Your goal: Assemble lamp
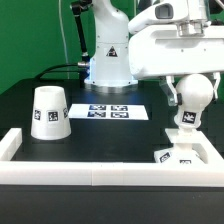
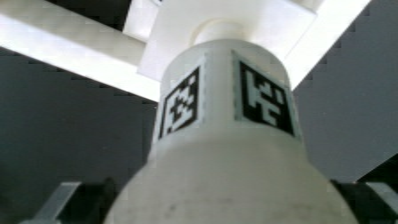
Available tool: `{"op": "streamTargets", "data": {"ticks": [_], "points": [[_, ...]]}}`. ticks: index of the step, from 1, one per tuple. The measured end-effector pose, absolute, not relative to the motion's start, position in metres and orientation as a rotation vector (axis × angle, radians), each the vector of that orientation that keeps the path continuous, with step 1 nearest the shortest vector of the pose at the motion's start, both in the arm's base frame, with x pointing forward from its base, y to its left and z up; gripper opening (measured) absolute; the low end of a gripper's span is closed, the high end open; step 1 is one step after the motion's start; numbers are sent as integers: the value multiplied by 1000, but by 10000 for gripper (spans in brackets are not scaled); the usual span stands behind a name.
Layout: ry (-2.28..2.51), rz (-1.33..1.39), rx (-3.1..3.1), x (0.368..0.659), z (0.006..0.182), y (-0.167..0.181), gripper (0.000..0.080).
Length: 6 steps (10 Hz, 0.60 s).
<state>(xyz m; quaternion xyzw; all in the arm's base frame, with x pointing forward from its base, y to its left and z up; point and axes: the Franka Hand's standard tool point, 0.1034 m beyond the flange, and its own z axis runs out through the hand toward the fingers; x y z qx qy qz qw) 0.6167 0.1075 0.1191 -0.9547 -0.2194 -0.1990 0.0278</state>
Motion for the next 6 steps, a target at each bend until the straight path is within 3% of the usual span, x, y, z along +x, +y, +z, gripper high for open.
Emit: {"op": "streamTargets", "data": {"ticks": [6], "points": [[-671, -711, -2947, 612, 114, 106, 576]]}}
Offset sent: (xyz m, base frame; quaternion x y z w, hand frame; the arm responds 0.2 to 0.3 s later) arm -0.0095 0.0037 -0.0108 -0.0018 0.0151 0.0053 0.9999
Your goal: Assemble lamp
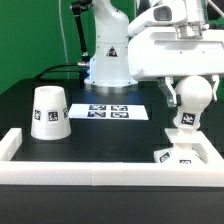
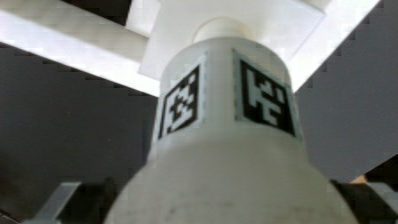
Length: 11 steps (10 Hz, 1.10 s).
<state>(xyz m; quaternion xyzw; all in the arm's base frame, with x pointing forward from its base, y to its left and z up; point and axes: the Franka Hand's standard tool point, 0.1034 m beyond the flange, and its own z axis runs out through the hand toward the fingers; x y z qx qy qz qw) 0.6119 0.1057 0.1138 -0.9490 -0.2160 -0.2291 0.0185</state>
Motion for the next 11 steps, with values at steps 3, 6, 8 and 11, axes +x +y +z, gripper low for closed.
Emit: {"op": "streamTargets", "data": {"ticks": [3, 6, 8, 11], "points": [[-663, -802, -2945, 609, 113, 102, 576], [-658, -854, -2941, 609, 114, 101, 576], [-657, -854, -2941, 609, 113, 101, 668], [-662, -832, -2944, 611, 130, 100, 698]]}}
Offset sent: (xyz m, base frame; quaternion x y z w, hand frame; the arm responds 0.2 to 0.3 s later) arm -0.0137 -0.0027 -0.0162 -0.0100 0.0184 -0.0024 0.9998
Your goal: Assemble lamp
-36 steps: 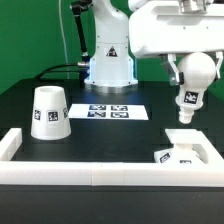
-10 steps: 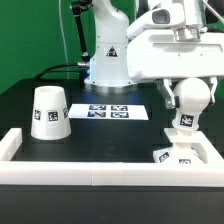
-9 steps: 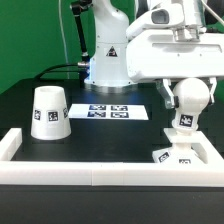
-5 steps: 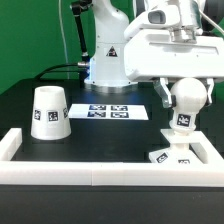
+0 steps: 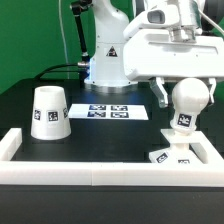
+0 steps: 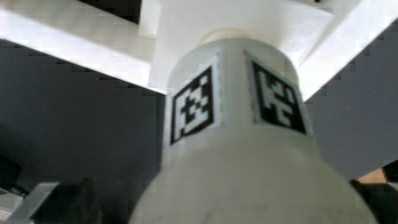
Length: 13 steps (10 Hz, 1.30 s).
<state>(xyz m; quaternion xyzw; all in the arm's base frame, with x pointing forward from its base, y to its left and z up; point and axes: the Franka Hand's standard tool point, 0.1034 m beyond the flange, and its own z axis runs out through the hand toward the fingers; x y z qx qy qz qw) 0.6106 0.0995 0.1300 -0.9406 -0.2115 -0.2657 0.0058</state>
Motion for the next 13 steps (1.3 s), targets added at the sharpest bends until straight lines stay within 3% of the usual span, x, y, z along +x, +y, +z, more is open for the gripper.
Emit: {"op": "streamTargets", "data": {"ticks": [4, 9, 13], "points": [[-674, -834, -2939, 612, 152, 102, 699], [-679, -752, -2952, 608, 138, 98, 699], [-648, -335, -2975, 600, 133, 114, 699]]}}
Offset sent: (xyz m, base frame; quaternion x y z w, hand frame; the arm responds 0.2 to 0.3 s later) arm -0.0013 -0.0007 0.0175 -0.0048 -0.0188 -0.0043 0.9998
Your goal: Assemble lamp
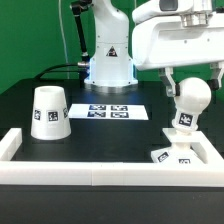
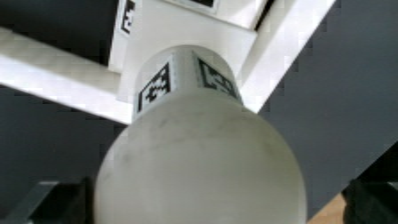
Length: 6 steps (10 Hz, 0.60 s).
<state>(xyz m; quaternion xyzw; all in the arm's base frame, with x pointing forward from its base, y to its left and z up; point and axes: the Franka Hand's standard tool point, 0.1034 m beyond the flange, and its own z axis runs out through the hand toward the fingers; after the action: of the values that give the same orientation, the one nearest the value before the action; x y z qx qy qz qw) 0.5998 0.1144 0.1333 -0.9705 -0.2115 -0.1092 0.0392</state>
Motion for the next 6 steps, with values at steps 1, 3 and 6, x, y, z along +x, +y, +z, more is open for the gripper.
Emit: {"op": "streamTargets", "data": {"ticks": [1, 3, 6], "points": [[-656, -215, -2978, 596, 131, 116, 699], [-699, -28, -2979, 593, 127, 116, 699], [-716, 47, -2976, 598, 125, 112, 699]]}}
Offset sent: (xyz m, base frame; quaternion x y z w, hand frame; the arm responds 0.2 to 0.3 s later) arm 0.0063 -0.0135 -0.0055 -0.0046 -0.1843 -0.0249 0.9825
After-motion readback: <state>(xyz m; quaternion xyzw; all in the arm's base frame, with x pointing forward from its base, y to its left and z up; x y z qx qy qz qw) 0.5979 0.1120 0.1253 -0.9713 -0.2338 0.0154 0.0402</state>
